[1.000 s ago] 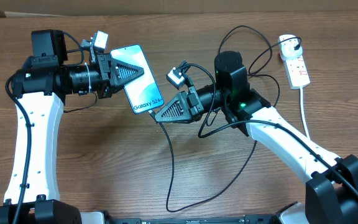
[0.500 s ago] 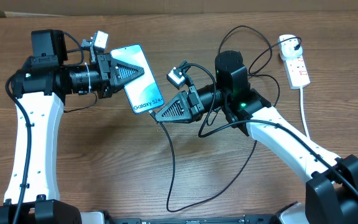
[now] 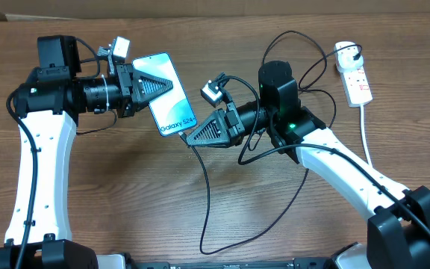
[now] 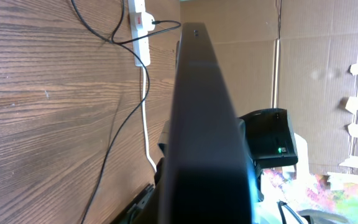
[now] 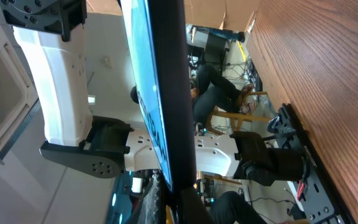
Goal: Plug charger to phone and switch on socket
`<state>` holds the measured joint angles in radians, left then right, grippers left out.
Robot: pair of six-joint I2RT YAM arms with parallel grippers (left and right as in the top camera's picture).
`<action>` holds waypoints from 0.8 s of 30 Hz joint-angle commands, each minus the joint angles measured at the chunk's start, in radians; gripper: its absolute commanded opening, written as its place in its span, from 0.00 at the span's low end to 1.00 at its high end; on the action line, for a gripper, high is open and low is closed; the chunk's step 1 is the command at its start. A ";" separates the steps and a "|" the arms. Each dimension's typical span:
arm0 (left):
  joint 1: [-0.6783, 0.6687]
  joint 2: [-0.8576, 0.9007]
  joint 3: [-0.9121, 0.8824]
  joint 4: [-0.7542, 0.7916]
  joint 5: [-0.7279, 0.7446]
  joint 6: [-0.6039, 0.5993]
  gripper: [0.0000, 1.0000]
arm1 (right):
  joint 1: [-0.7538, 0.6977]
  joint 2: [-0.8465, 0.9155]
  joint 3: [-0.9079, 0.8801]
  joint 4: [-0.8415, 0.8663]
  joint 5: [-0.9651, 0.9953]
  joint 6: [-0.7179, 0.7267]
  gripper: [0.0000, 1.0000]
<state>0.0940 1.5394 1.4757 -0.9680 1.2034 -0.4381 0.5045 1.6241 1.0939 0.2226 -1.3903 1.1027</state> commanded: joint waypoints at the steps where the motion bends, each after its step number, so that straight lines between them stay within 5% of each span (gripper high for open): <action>1: -0.021 -0.012 0.006 -0.025 0.151 -0.022 0.04 | -0.024 -0.003 0.019 0.008 0.193 0.025 0.04; 24: -0.022 -0.012 0.006 -0.023 0.150 -0.022 0.04 | 0.029 -0.003 0.019 0.008 0.299 0.114 0.04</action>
<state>0.1074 1.5414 1.4757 -0.9615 1.1969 -0.4347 0.5316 1.6184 1.0939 0.2230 -1.3231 1.1759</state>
